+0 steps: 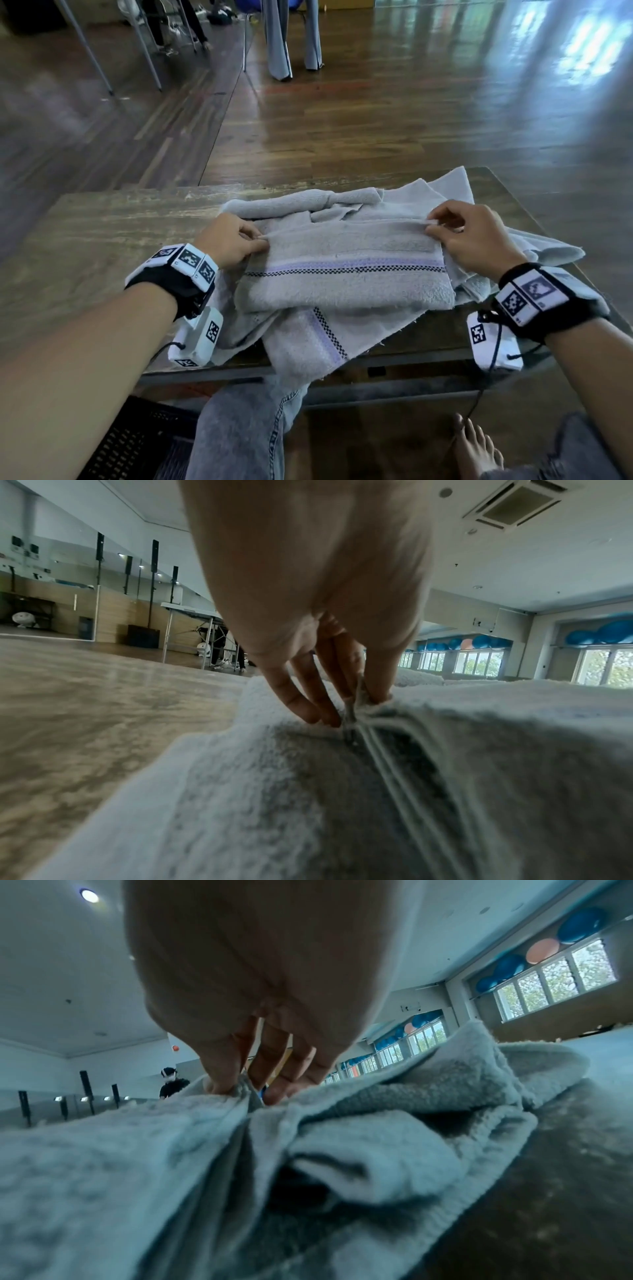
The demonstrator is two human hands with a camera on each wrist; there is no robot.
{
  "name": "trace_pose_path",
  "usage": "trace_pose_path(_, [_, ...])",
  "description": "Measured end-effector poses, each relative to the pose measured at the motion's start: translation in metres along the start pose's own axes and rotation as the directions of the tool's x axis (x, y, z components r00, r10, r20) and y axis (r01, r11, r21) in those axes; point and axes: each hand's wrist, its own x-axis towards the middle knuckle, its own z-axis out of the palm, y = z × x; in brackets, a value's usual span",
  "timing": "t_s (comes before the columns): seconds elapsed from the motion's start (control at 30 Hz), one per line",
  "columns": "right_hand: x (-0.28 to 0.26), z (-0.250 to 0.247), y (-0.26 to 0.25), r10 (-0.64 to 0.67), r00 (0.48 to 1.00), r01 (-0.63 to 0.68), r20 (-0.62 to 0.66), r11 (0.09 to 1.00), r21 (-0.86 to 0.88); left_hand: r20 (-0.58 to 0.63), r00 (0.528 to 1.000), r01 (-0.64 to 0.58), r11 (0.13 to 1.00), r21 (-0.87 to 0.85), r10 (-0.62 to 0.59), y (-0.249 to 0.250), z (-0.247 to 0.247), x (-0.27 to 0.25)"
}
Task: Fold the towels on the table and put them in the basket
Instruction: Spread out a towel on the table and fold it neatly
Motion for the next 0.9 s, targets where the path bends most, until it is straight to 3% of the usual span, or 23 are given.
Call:
trace_pose_path(0.23, [-0.016,-0.01,-0.021,-0.054,0.991,0.056,-0.123,0.998,0.019,-0.053,0.997,-0.061,0.994,-0.095,0.056,0.009,-0.015,-0.018])
trace_pose_path(0.37, [-0.032,-0.017,-0.03,-0.04,0.999,0.04,0.011,0.998,-0.04,-0.049,0.996,-0.078,0.987,-0.139,0.071,0.016,-0.025,-0.038])
trace_pose_path(0.5, [-0.044,-0.028,-0.037,-0.038,0.992,0.054,0.12,0.99,-0.131,0.129,0.99,-0.07,0.995,0.074,0.06,0.028,-0.044,-0.051])
trace_pose_path(0.6, [-0.045,-0.04,-0.041,-0.085,0.995,0.076,-0.043,0.98,-0.185,0.152,0.987,-0.067,0.985,0.161,0.042,0.047,-0.064,-0.052])
trace_pose_path(0.7, [-0.043,-0.051,-0.046,-0.105,0.949,0.09,-0.296,0.994,-0.067,-0.018,0.996,-0.082,0.993,0.086,0.084,0.066,-0.085,-0.048])
trace_pose_path(0.77, [-0.043,-0.055,-0.053,-0.118,0.91,0.161,-0.399,0.984,0.077,-0.209,0.966,-0.148,0.988,0.047,0.154,0.077,-0.096,-0.045])
trace_pose_path(0.83, [-0.044,-0.058,-0.061,-0.155,0.872,0.277,-0.465,0.938,0.208,-0.43,0.876,-0.226,0.973,0.038,0.22,0.085,-0.103,-0.048])
trace_pose_path(0.9, [-0.047,-0.059,-0.064,-0.206,0.842,0.38,-0.498,0.882,0.278,-0.551,0.782,-0.315,0.948,0.055,0.292,0.088,-0.105,-0.057])
